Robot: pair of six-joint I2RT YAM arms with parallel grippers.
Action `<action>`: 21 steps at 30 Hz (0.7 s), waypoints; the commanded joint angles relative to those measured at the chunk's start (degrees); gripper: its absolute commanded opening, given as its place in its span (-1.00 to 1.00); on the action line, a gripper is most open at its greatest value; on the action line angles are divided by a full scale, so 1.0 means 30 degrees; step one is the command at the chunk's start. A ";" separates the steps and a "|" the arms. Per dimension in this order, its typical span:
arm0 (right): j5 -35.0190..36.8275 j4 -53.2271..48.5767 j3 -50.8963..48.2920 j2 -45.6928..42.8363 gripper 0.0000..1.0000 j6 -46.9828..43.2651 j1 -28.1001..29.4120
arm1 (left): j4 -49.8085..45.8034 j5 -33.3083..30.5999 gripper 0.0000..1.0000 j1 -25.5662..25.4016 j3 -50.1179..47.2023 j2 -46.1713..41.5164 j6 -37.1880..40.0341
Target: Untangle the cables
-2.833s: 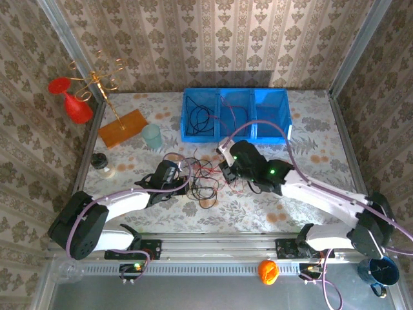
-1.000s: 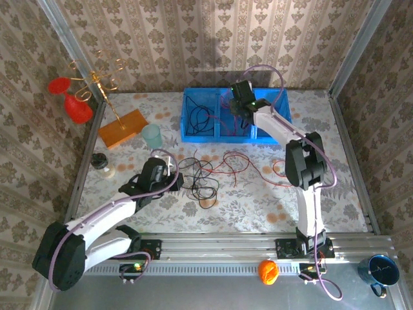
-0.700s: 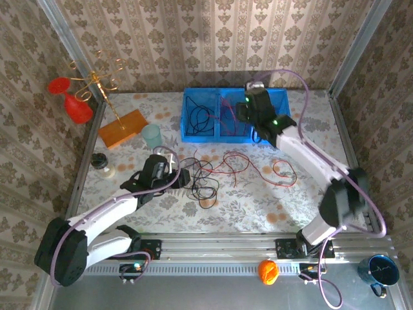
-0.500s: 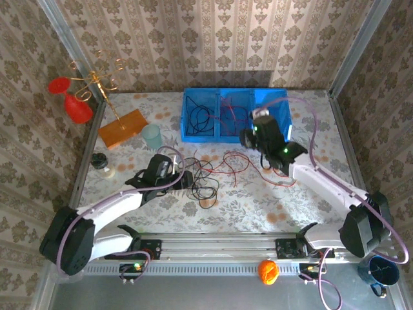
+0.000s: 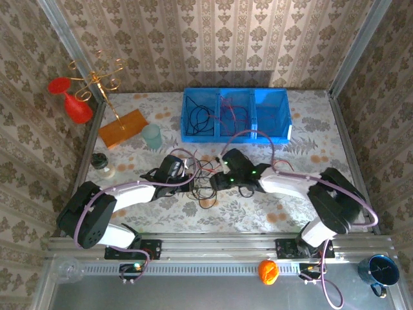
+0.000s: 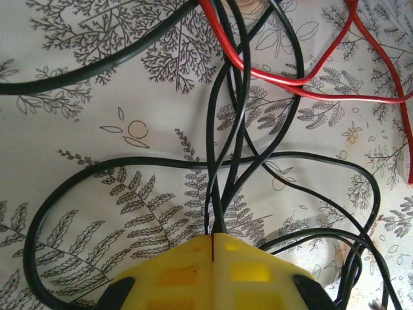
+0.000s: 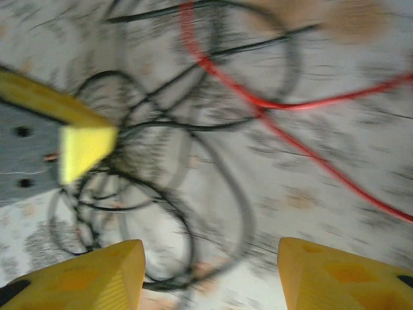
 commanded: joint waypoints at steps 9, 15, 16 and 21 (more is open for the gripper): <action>0.5864 -0.2939 0.2732 0.1118 0.20 -0.2095 0.0216 | -0.2219 -0.1672 -1.00 0.0365 -0.1370 -0.4918 0.0225; 0.8498 -0.4371 0.1809 0.0389 0.39 -0.0827 -0.2713 | -0.3911 -0.2155 -1.00 0.0848 -0.1312 -0.7686 0.0207; 0.8886 -0.4366 0.1490 0.0108 0.46 -0.0531 -0.3118 | -0.4149 -0.2137 -1.00 0.0907 -0.1242 -0.8030 0.0223; 0.6722 -0.3794 0.0661 0.0652 0.55 0.0343 -0.5283 | -0.4817 -0.2085 -0.17 0.0999 -0.0864 -0.8574 0.0294</action>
